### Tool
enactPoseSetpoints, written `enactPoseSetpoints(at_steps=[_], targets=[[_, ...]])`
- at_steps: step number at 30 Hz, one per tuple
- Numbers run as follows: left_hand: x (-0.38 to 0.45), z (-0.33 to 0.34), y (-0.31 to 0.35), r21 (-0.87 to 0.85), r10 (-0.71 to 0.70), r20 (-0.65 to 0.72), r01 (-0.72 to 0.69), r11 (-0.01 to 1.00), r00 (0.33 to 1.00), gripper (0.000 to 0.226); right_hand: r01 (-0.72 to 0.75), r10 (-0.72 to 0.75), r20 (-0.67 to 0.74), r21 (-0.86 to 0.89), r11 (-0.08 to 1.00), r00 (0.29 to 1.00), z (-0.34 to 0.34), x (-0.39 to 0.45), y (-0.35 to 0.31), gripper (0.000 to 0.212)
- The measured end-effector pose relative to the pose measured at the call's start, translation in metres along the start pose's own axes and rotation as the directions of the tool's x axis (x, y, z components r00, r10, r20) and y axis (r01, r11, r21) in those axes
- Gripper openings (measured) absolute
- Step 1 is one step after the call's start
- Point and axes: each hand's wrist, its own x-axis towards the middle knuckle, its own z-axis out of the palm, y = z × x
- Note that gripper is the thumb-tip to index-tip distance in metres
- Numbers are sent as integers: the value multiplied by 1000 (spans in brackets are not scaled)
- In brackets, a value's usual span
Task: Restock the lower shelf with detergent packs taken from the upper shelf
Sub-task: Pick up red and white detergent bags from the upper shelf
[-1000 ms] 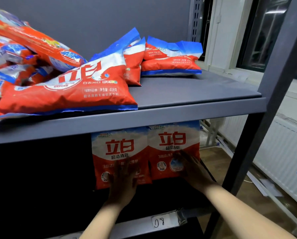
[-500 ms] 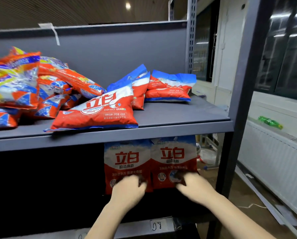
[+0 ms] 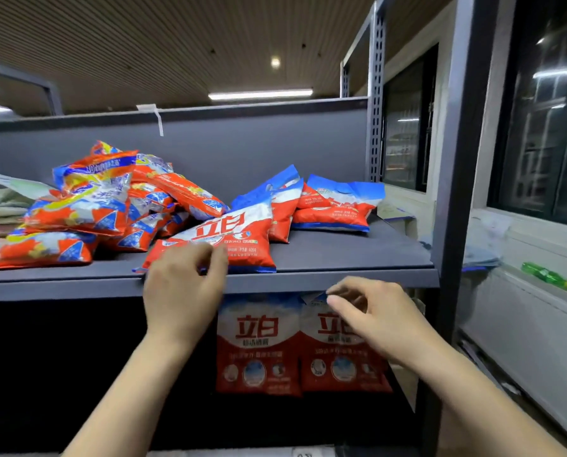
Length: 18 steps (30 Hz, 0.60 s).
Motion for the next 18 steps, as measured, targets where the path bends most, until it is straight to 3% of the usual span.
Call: enactPoseSetpoints(at_steps=[2, 4, 5, 8, 11, 14, 18], targets=[[31, -2, -10, 54, -59, -75, 63, 997, 995, 30, 6, -3, -69, 41, 999, 998, -9, 14, -8, 18], [63, 1, -31, 199, -211, 27, 201, 959, 977, 27, 14, -5, -127, 69, 997, 992, -15, 30, -15, 16], [77, 3, -42, 286, -323, 124, 278, 917, 938, 31, 13, -3, -145, 74, 997, 989, -17, 39, -17, 16], [102, 8, -74, 493, -601, 345, 405, 770, 721, 50, -24, 31, -141, 53, 998, 989, -17, 65, -21, 15], [111, 20, -91, 332, -647, 440, 557, 762, 623, 62, -73, 78, -115, 44, 996, 990, -11, 89, -21, 15], [116, 26, -99, 113, -679, 506, 739, 664, 533, 63, -101, 103, -78, 22, 995, 992, 0, 118, -22, 17], [120, 37, -112, 75, -689, 536, 785, 615, 488, 66, -206, 207, 2, 81, 975, 978, 21, 158, -28, 26]])
